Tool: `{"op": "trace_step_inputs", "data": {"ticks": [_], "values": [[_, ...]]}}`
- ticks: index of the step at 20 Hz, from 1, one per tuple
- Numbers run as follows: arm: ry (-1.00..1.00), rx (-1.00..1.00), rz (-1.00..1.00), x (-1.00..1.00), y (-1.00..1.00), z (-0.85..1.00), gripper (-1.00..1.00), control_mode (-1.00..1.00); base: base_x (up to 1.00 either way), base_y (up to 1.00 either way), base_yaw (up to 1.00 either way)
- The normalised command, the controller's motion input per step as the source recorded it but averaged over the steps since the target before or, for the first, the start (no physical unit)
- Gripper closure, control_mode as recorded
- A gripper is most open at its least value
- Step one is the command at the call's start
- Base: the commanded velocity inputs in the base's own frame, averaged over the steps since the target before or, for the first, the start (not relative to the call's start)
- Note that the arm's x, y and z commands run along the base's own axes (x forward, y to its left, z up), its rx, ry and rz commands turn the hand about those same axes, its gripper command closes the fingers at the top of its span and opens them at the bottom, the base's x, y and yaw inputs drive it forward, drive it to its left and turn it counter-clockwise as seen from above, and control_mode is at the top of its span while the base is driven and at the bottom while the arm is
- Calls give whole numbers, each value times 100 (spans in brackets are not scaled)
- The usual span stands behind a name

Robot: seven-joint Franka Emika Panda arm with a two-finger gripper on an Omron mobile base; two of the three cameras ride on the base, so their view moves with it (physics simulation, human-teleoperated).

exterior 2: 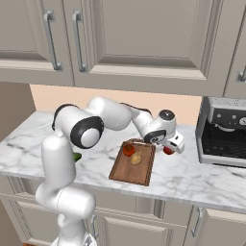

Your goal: Place the avocado, onion, tomato, and bell pepper on the cutting board.

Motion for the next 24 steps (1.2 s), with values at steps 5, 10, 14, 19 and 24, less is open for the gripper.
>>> {"op": "trace_step_inputs", "data": {"ticks": [5, 10, 14, 19, 24], "values": [[0, 0, -1, 29, -16, -1, -100, -100, 0, 0, 0], [-1, 0, 0, 25, 0, -3, -100, -100, 0, 0, 0], [0, -1, 0, 0, 0, -6, -100, -100, 0, 0, 0], [0, -2, 0, 0, 1, -20, -100, -100, 0, 0, 0], [0, -1, 0, 1, 7, -18, -100, -100, 0, 0, 0]]}}
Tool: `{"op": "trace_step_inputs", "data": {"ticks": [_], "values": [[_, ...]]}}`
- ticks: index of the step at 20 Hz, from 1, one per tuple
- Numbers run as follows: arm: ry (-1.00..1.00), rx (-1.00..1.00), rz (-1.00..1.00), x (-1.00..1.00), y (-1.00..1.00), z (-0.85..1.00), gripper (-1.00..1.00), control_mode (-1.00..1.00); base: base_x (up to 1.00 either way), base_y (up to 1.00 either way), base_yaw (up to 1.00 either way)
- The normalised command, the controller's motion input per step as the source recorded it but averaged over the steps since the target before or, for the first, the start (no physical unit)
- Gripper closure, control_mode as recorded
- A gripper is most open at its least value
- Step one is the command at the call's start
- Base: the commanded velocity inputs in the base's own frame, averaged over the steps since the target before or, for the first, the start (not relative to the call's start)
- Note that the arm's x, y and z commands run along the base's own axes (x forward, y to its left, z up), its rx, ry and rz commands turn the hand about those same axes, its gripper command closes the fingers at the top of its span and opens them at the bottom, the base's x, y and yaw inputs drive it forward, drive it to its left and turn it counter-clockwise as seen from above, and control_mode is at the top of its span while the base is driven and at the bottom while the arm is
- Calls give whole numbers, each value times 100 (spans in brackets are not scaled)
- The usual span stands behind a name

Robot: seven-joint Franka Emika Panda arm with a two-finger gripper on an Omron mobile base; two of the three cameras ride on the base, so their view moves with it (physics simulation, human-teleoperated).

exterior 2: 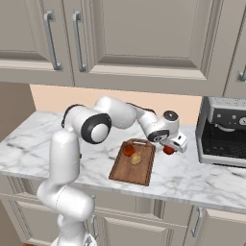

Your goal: Place the avocado, onion, tomato, and bell pepper on the cutting board.

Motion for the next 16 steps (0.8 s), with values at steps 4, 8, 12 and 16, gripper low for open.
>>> {"op": "trace_step_inputs", "data": {"ticks": [4, 8, 12, 16], "values": [[0, -2, 0, 0, 0, -20, -100, -100, 0, 0, 0], [-1, -3, 0, 3, 0, -17, -100, -100, 0, 0, 0], [0, -4, 0, 6, 6, -11, 100, -100, 0, 0, 0], [0, -1, -3, 4, 3, 7, 100, -100, 0, 0, 0]]}}
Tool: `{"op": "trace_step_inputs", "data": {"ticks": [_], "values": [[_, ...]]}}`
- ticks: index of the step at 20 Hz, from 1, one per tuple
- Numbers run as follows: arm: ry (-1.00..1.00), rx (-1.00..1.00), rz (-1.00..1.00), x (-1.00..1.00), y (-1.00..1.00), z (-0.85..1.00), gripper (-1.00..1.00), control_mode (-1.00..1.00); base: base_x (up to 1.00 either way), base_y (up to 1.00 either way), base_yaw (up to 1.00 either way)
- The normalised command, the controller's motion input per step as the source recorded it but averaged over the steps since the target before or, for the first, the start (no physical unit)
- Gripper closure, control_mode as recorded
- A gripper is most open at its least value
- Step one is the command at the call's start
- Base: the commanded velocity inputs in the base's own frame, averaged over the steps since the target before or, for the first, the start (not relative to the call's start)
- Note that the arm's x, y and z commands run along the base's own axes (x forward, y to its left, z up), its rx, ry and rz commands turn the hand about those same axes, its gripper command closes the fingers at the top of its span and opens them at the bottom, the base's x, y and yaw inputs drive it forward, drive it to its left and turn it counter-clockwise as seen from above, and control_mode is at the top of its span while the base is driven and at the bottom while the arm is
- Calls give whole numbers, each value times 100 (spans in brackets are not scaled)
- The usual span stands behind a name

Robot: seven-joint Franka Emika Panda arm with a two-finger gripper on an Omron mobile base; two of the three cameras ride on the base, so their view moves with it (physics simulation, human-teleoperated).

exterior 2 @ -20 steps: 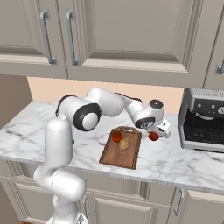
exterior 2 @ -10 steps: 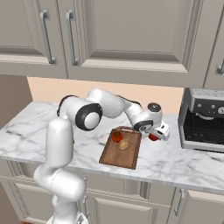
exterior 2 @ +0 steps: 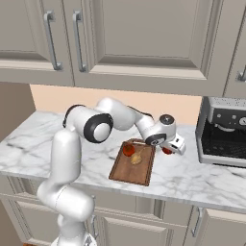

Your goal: Place the avocado, onion, tomato, and bell pepper on the cutting board.

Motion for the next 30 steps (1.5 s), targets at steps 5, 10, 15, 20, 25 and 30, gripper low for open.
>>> {"op": "trace_step_inputs", "data": {"ticks": [5, 10, 15, 20, 25, 30], "values": [[0, 0, -2, -7, 0, 69, 100, -100, 0, 0, 0], [0, 0, 0, -41, 4, 72, 100, -100, 0, 0, 0], [0, 1, 2, -66, 37, 18, 100, -100, 0, 0, 0], [-1, 2, 1, -77, 49, 0, 100, -100, 0, 0, 0], [-2, 1, 0, -74, 53, 0, 100, -100, 0, 0, 0], [0, 0, 0, -64, 37, 1, 100, -100, 0, 0, 0]]}}
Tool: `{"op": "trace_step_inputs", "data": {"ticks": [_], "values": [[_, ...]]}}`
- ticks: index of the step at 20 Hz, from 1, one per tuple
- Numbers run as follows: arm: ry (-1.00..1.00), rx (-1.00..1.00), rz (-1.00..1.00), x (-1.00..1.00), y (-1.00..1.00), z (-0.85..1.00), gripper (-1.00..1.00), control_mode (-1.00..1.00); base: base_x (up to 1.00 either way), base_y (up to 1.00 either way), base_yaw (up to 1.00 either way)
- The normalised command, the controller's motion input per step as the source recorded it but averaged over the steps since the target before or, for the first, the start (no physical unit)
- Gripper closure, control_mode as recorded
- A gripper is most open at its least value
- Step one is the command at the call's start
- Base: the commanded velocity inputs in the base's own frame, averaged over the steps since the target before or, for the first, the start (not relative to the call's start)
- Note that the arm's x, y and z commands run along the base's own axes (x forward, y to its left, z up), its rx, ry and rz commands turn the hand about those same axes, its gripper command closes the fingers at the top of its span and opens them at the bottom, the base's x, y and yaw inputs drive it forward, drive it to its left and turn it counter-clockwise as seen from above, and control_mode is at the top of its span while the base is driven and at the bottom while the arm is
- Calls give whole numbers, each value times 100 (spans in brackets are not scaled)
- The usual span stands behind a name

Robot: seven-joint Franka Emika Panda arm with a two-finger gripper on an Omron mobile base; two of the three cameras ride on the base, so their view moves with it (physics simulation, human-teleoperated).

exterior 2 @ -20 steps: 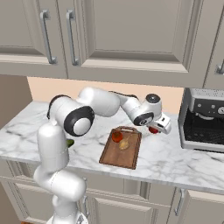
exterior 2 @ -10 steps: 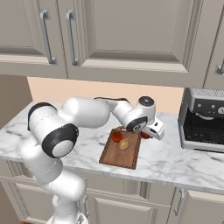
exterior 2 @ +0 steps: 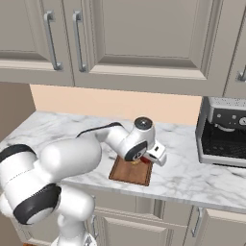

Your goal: Place the avocado, onion, tomato, and bell pepper on the cutting board.

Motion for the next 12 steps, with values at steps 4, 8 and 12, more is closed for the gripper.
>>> {"op": "trace_step_inputs", "data": {"ticks": [4, 8, 12], "values": [[0, 0, -2, -62, 37, 0, 100, -100, 0, 0, 0], [0, 4, -1, -37, 29, -2, 100, -100, 0, 0, 0], [0, 8, 0, 0, 12, -5, 100, -100, 0, 0, 0]]}}
